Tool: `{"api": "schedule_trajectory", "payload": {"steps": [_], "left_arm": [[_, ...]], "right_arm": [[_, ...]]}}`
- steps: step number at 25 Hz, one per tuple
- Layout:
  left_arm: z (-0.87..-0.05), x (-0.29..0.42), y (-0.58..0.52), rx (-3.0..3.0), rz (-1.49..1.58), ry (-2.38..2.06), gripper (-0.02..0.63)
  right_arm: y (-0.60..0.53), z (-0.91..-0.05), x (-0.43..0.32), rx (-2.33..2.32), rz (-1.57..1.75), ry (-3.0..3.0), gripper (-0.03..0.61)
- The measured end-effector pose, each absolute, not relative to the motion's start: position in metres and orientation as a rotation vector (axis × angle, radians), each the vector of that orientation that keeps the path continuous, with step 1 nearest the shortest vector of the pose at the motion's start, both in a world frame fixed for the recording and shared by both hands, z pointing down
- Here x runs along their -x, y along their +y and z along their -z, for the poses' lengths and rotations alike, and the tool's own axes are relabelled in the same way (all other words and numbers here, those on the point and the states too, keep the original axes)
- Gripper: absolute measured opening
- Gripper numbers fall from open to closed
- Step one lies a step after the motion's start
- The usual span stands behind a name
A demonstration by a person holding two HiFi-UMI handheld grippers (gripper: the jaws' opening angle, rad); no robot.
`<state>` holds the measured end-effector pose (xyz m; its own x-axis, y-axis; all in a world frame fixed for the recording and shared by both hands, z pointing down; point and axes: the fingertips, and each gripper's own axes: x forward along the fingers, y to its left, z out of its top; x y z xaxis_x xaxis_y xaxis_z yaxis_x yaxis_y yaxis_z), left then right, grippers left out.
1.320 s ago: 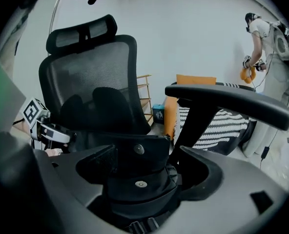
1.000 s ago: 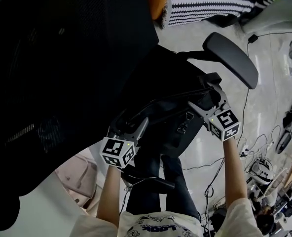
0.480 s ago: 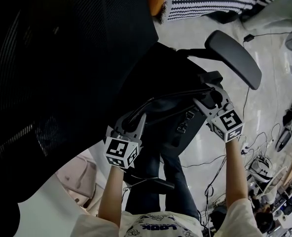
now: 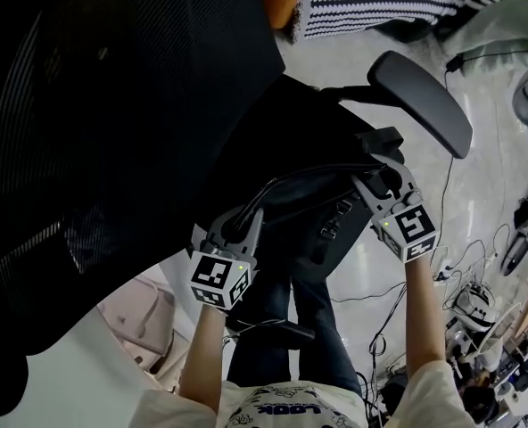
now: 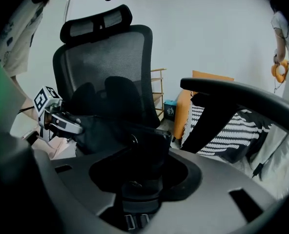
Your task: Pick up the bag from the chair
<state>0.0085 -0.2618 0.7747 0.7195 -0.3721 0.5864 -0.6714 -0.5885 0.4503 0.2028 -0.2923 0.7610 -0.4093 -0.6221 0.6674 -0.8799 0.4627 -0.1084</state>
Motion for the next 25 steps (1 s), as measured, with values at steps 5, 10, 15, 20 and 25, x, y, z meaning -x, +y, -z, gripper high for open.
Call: {"api": "schedule_trajectory", "payload": {"steps": [5, 10, 15, 20, 25], "left_arm": [[-0.756, -0.007, -0.255, -2.265, -0.585, -0.822, 0.031], [-0.728, -0.003, -0.25, -2.3, -0.581, -0.87, 0.031], [-0.683, 0.005, -0.247, -2.356, -0.57, -0.929, 0.032], [-0.649, 0.015, -0.229, -2.364, -0.515, -1.0, 0.032], [-0.609, 0.026, -0.217, -2.403, -0.482, -1.063, 0.032]], "right_arm": [[-0.281, -0.744, -0.202, -1.257, -0.611, -2.168, 0.167], [-0.266, -0.722, -0.199, -1.265, -0.59, -2.191, 0.156], [-0.264, -0.675, -0.189, -1.299, -0.524, -2.226, 0.148], [-0.25, -0.636, -0.179, -1.304, -0.447, -2.251, 0.144], [-0.238, -0.595, -0.168, -1.322, -0.397, -2.283, 0.141]]}}
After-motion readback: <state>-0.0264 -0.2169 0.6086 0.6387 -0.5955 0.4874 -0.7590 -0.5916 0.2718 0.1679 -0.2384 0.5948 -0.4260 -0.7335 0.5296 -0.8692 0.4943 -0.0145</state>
